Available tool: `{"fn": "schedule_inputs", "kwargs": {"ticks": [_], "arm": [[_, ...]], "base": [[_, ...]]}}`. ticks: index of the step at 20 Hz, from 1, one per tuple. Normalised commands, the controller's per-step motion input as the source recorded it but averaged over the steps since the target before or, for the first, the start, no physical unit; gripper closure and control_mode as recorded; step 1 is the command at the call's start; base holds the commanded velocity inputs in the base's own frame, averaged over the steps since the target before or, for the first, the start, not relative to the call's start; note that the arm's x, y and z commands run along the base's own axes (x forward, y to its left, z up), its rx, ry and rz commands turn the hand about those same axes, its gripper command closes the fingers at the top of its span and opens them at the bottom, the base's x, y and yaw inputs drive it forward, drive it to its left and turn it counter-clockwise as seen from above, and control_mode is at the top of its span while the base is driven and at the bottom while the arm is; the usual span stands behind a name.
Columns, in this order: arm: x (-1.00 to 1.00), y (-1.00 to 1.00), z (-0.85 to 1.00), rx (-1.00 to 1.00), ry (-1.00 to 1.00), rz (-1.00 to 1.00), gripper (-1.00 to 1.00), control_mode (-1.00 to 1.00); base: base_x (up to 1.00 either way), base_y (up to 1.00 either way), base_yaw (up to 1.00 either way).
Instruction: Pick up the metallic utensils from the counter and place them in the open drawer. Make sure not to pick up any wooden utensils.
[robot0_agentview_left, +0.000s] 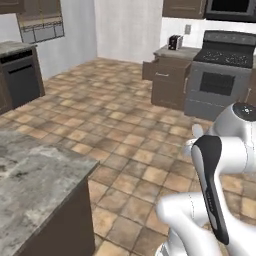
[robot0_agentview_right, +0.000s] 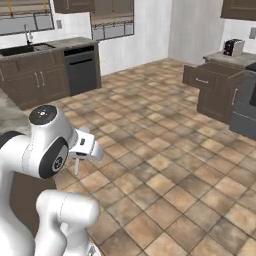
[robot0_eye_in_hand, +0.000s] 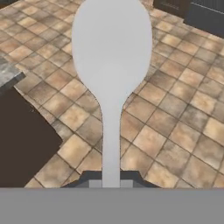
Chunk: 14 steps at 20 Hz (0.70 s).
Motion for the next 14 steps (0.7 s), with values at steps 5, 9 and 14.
{"fn": "schedule_inputs", "kwargs": {"ticks": [5, 9, 14], "arm": [[0.0, 0.0, 0.0, 0.0, 0.0, 0.0, 1.0, 1.0], [0.0, 0.0, 0.0, 0.0, 0.0, 0.0, 1.0, 1.0], [0.0, 0.0, 0.0, 0.0, 0.0, 0.0, 1.0, 1.0]], "base": [[1.0, -0.88, 0.44], [0.89, -1.0, 0.29], [1.0, -1.0, 0.16]]}}
